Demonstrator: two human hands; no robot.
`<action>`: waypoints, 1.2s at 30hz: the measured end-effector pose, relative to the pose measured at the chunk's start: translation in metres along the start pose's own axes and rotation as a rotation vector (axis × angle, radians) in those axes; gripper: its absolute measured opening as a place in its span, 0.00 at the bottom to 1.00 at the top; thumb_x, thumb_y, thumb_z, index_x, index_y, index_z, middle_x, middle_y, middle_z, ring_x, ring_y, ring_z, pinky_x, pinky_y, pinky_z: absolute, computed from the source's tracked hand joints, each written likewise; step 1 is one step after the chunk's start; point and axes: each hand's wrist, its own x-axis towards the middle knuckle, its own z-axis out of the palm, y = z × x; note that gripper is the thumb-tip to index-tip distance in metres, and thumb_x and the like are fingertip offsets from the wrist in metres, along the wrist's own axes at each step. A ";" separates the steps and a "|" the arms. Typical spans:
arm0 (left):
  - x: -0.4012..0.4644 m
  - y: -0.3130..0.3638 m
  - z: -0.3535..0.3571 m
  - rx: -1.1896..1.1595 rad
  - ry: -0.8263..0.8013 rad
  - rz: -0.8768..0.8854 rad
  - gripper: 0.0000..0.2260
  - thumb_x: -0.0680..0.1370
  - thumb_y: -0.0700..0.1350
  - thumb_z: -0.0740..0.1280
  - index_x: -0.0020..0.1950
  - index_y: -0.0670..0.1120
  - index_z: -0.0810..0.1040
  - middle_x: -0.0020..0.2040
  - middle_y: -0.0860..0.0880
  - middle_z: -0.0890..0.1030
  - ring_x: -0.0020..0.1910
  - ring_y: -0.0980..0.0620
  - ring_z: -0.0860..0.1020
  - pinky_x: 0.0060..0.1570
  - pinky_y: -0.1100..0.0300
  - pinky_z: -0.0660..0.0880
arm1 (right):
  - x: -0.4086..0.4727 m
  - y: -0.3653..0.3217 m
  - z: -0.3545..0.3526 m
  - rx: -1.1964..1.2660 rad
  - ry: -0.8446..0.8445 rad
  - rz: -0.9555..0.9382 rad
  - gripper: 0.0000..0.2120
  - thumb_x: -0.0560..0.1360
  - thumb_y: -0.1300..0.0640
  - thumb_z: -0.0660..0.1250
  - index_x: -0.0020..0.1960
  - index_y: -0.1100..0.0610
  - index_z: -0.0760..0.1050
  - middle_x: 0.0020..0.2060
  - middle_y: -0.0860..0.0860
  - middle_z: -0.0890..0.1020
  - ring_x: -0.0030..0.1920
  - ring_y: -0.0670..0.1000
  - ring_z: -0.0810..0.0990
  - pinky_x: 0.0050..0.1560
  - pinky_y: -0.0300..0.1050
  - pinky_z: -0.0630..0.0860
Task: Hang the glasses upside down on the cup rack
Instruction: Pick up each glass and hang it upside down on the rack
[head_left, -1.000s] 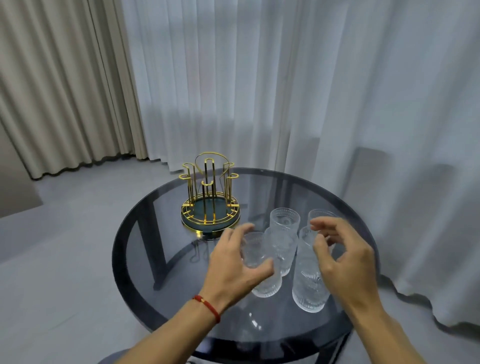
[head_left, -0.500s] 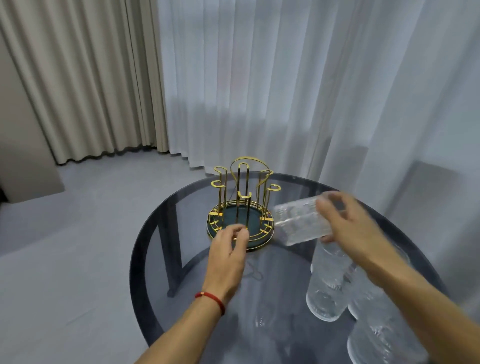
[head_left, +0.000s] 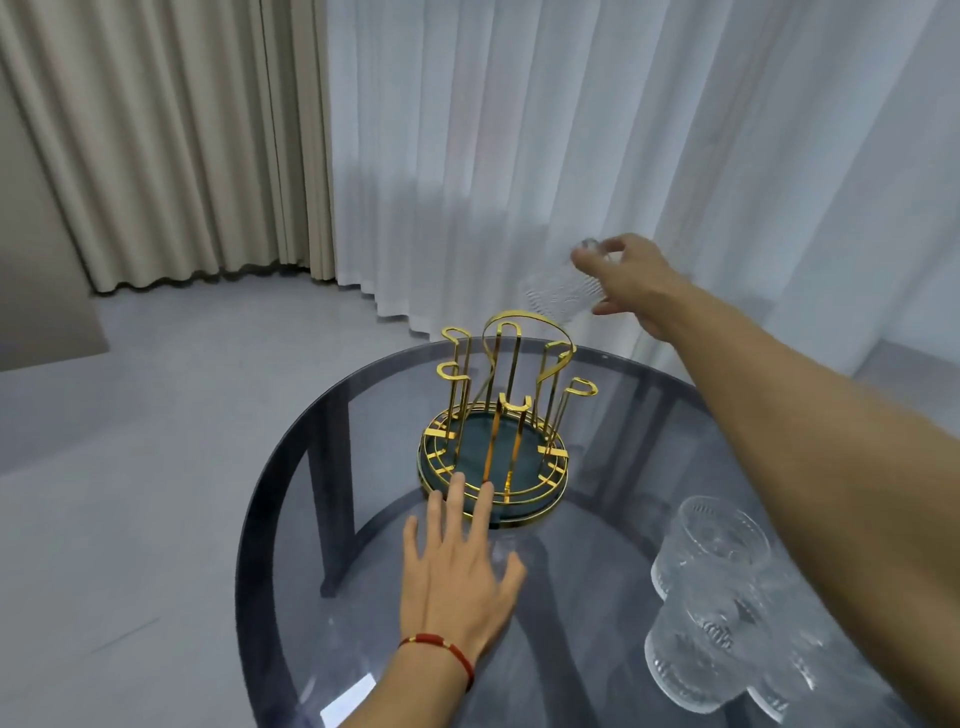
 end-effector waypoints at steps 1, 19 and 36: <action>0.000 0.000 0.001 0.005 -0.002 0.002 0.34 0.78 0.66 0.48 0.81 0.57 0.41 0.83 0.48 0.41 0.81 0.45 0.44 0.77 0.42 0.45 | 0.007 -0.003 0.007 -0.039 -0.052 -0.016 0.33 0.77 0.44 0.72 0.75 0.59 0.67 0.66 0.54 0.71 0.58 0.55 0.78 0.49 0.48 0.85; 0.000 0.004 0.001 -0.007 0.014 -0.001 0.35 0.76 0.64 0.52 0.81 0.56 0.52 0.83 0.48 0.50 0.80 0.43 0.51 0.76 0.40 0.50 | 0.037 0.004 0.056 -0.371 -0.733 -0.055 0.33 0.69 0.61 0.81 0.71 0.50 0.74 0.67 0.51 0.76 0.61 0.57 0.77 0.60 0.54 0.82; 0.000 0.006 -0.010 0.040 -0.048 -0.025 0.36 0.80 0.64 0.52 0.80 0.54 0.36 0.82 0.46 0.39 0.81 0.43 0.44 0.78 0.42 0.46 | -0.143 0.046 -0.029 -0.190 -0.067 -0.182 0.12 0.78 0.58 0.68 0.58 0.49 0.83 0.51 0.46 0.86 0.50 0.43 0.83 0.49 0.36 0.76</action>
